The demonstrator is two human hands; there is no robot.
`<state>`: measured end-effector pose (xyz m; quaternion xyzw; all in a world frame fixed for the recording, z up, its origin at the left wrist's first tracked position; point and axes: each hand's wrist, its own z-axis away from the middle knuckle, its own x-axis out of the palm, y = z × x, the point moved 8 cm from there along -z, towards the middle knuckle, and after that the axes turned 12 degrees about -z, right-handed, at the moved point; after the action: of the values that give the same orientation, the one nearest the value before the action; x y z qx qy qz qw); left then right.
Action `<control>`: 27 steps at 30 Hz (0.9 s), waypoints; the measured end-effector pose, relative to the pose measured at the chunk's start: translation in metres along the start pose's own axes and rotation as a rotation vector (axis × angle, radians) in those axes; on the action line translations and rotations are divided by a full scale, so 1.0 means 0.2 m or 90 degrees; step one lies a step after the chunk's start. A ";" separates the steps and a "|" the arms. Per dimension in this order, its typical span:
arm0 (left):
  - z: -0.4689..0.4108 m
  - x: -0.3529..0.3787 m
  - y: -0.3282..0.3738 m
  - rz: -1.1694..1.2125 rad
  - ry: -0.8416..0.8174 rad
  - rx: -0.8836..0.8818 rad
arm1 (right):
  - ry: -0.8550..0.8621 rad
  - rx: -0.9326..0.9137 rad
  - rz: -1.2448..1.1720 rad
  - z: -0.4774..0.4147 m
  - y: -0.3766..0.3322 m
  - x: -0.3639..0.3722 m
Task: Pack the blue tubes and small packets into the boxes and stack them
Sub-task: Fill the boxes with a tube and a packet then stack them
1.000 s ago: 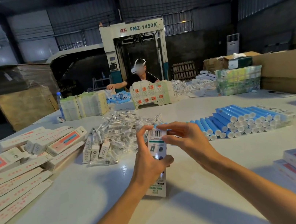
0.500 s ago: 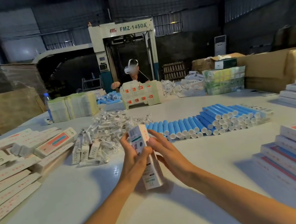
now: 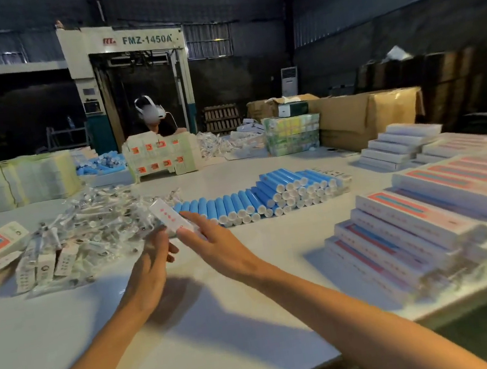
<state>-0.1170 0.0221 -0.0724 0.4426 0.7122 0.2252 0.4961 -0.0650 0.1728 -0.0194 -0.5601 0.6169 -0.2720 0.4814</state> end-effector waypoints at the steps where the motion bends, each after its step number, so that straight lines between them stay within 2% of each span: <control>1: 0.01 0.03 0.02 -0.042 -0.034 0.025 | 0.016 -0.026 0.078 0.01 -0.05 -0.09; 5: 0.06 0.14 0.06 -0.174 -0.136 0.120 | 0.121 -0.070 0.365 0.13 -0.20 -0.54; 10: 0.11 0.19 0.12 -0.244 -0.186 0.223 | 0.259 0.039 0.623 0.44 -0.25 -1.16; 16: 0.14 0.21 0.14 -0.255 -0.229 0.220 | 0.339 0.141 0.776 0.76 -0.21 -1.49; 21: 0.15 0.21 0.15 -0.243 -0.250 0.206 | 0.310 0.156 0.887 0.83 -0.23 -1.53; 27: 0.16 0.22 0.18 -0.245 -0.257 0.205 | 0.277 0.187 0.903 0.86 -0.25 -1.56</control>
<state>-0.0792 0.0728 -0.0804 0.4086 0.6965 -0.0807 0.5844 0.0821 0.4943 0.0476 0.1072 0.8678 -0.0812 0.4783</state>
